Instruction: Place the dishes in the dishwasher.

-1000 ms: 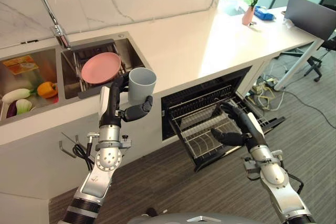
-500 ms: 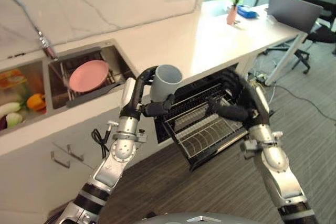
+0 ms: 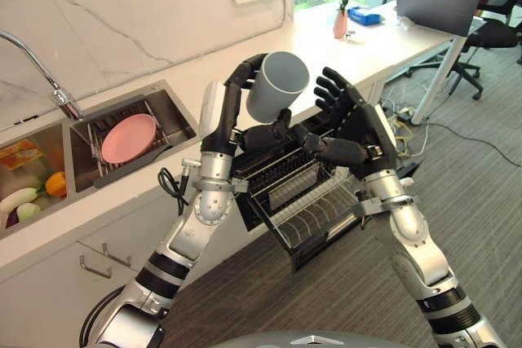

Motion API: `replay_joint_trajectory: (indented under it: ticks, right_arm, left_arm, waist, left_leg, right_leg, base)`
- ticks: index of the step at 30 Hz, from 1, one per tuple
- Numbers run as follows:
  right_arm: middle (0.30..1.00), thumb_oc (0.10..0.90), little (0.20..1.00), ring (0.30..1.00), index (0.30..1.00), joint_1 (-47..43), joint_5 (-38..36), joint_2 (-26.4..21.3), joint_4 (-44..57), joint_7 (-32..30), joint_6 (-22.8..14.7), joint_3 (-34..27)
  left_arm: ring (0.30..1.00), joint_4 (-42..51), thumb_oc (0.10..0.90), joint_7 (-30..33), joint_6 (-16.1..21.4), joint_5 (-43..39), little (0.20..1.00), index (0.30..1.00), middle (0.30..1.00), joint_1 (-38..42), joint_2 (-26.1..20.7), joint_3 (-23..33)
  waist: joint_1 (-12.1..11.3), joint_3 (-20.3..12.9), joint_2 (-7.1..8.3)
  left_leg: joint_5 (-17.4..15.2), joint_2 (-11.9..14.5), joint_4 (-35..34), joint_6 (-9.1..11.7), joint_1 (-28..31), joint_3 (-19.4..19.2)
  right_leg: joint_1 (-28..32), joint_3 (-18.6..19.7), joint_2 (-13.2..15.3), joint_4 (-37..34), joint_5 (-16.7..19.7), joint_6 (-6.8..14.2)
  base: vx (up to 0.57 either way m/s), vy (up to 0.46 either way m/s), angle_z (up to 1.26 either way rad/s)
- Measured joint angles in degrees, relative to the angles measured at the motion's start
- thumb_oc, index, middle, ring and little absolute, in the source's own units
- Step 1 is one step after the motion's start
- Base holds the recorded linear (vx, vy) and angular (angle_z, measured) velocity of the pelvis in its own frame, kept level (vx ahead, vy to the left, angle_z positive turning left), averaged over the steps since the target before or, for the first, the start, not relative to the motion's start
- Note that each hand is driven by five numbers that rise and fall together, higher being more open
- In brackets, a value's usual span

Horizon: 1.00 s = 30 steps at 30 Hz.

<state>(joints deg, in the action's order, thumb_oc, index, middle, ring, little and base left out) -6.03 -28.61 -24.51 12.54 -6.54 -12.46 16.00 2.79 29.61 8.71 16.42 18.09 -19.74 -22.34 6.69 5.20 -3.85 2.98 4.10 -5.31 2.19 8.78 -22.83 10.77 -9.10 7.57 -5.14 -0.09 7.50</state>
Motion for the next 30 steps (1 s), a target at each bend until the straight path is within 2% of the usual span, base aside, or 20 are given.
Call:
replay_joint_trajectory:
  ticks: [5, 12, 18, 19, 20, 23, 25, 30]
  right_arm:
    - [0.9, 0.8, 0.9, 0.9, 0.9, -0.11, -0.89, 0.36, 0.0, -0.32, 0.03, 1.08]
    - [0.9, 0.8, 0.9, 0.9, 0.9, -1.21, -3.84, 3.63, 0.01, -3.65, 0.02, 2.02]
    - [0.9, 0.8, 0.9, 0.9, 0.9, -1.28, -4.22, 5.87, 0.01, -8.16, 0.02, 3.84]
    - [0.465, 0.51, 0.465, 0.465, 0.465, -1.3, -4.22, 6.7, 0.0, -9.44, 0.02, 4.26]
    - [0.3, 0.4, 0.3, 0.3, 0.3, -1.32, -4.21, 7.1, 0.01, -10.42, 0.02, 4.67]
    - [0.3, 0.4, 0.3, 0.3, 0.3, -1.52, -3.92, 6.94, 0.01, -11.68, 0.04, 5.43]
    - [0.3, 0.4, 0.3, 0.3, 0.3, -1.52, -0.14, 6.31, -0.3, -12.59, 0.34, 5.39]
    - [0.3, 0.4, 0.3, 0.3, 0.3, -1.6, 0.53, 6.34, -0.91, -13.6, 0.35, 5.24]
  left_arm:
    - [0.3, 0.0, 0.4, -0.02, -0.03, 0.12, 0.3, 0.3, 0.3, -0.01, 0.05, -2.63]
    - [0.3, 0.0, 0.4, 0.08, -0.08, 2.28, 0.3, 0.3, 0.3, -0.02, 0.64, -5.43]
    - [0.3, -0.04, 0.4, 0.71, -1.18, 5.99, 0.3, 0.3, 0.3, -0.19, 0.63, -7.64]
    - [0.3, -0.04, 0.4, 1.39, -1.7, 6.87, 0.3, 0.3, 0.3, -0.19, 0.68, -8.16]
    - [0.3, -0.05, 0.4, 1.64, -2.01, 7.35, 0.3, 0.3, 0.3, -0.19, 0.72, -8.37]
    - [0.3, -0.05, 0.4, 2.0, -2.45, 8.89, 0.3, 0.3, 0.3, -0.19, 0.59, -8.51]
    - [0.3, -0.05, 0.4, 2.07, -2.4, 8.88, 0.3, 0.3, 0.3, -0.2, 0.83, -8.85]
    - [0.3, -0.36, 0.4, 1.96, -2.51, 8.88, 0.3, 0.3, 0.3, -0.32, 1.06, -9.08]
  waist:
    - [-0.2, 0.0, -0.01]
    - [-0.62, -0.07, -0.12]
    - [-1.96, -0.18, -0.31]
    - [-2.07, -0.2, -0.35]
    - [-2.14, -0.22, -0.37]
    - [-2.28, -0.22, -0.37]
    - [-2.67, -0.22, -0.37]
    - [-2.9, -0.24, -0.4]
  left_leg:
    - [0.0, -0.01, 0.0, 0.01, -0.07, 0.19]
    - [0.07, -0.07, 0.0, 0.11, -0.08, 0.73]
    - [0.14, -0.1, 0.0, 0.2, -0.11, 1.32]
    - [0.14, -0.11, 0.0, 0.2, -0.11, 1.35]
    - [0.15, -0.11, 0.0, 0.2, -0.11, 1.38]
    - [0.15, -0.15, 0.0, 0.2, -0.11, 1.4]
    - [0.15, -0.15, 0.0, 0.19, -0.11, 1.49]
    - [0.2, -0.15, 0.0, 0.21, -0.09, 1.77]
  right_leg:
    - [0.01, -0.13, 0.0, 0.01, 0.03, -0.03]
    - [0.29, -0.49, -0.01, 0.01, 0.18, -0.22]
    - [0.59, -1.16, 0.01, 0.0, 0.17, -0.23]
    - [0.59, -1.21, 0.01, 0.0, 0.18, -0.24]
    - [0.61, -1.24, 0.01, 0.0, 0.18, -0.24]
    - [0.64, -1.27, 0.05, 0.01, 0.18, -0.24]
    - [0.71, -1.34, 0.04, 0.02, 0.18, -0.24]
    - [0.92, -1.59, 0.0, -0.01, 0.17, -0.24]
  base:
    - [0.0, -0.024, 0.01]
    - [0.0, -0.015, 0.03]
    - [0.0, -0.009, 0.03]
    - [0.0, 0.0, 0.0]
    - [0.0, 0.0, 0.0]
    - [0.0, 0.0, 0.0]
    - [0.0, 0.0, 0.0]
    - [0.0, -0.003, 0.01]
